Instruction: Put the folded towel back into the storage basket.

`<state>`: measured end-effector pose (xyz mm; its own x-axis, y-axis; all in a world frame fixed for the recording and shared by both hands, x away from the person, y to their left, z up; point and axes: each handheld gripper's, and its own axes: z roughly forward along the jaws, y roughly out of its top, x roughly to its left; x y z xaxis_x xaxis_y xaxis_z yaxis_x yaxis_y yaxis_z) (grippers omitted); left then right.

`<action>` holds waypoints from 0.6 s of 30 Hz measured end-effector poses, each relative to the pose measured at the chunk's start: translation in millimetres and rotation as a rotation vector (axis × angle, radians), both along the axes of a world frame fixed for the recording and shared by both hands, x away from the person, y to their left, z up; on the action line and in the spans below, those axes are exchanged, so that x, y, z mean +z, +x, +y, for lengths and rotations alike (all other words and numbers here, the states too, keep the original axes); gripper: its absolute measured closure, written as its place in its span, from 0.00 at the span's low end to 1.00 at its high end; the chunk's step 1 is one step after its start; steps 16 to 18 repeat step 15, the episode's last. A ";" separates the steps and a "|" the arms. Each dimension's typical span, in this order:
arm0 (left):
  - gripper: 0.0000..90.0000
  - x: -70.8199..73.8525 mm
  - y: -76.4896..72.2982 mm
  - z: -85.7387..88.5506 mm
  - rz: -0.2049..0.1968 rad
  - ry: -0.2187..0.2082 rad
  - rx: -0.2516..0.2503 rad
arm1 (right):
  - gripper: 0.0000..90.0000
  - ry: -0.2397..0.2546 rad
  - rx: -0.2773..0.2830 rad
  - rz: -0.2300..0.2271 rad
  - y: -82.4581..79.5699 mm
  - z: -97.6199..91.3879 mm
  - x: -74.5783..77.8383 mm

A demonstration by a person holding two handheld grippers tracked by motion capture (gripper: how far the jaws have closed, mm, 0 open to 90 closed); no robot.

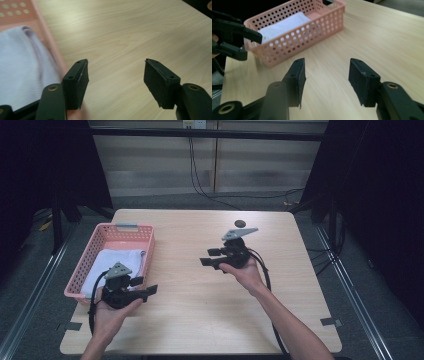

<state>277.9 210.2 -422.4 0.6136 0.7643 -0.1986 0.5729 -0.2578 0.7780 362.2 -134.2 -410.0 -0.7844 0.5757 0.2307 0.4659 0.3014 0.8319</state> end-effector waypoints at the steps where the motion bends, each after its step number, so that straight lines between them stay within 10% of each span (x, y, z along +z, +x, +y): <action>1: 0.40 -1.7 -3.6 -4.6 -0.001 -0.001 -0.007 | 0.52 0.000 -0.008 0.000 -7.1 -9.1 -2.2; 10: 0.38 -34.5 -29.1 -29.3 -0.006 0.024 -0.053 | 0.47 -0.037 -0.124 0.024 -68.2 -81.7 -30.6; 18: 0.36 -41.3 -26.9 -36.7 0.032 0.024 -0.067 | 0.41 -0.036 -0.167 0.026 -82.8 -107.1 -39.4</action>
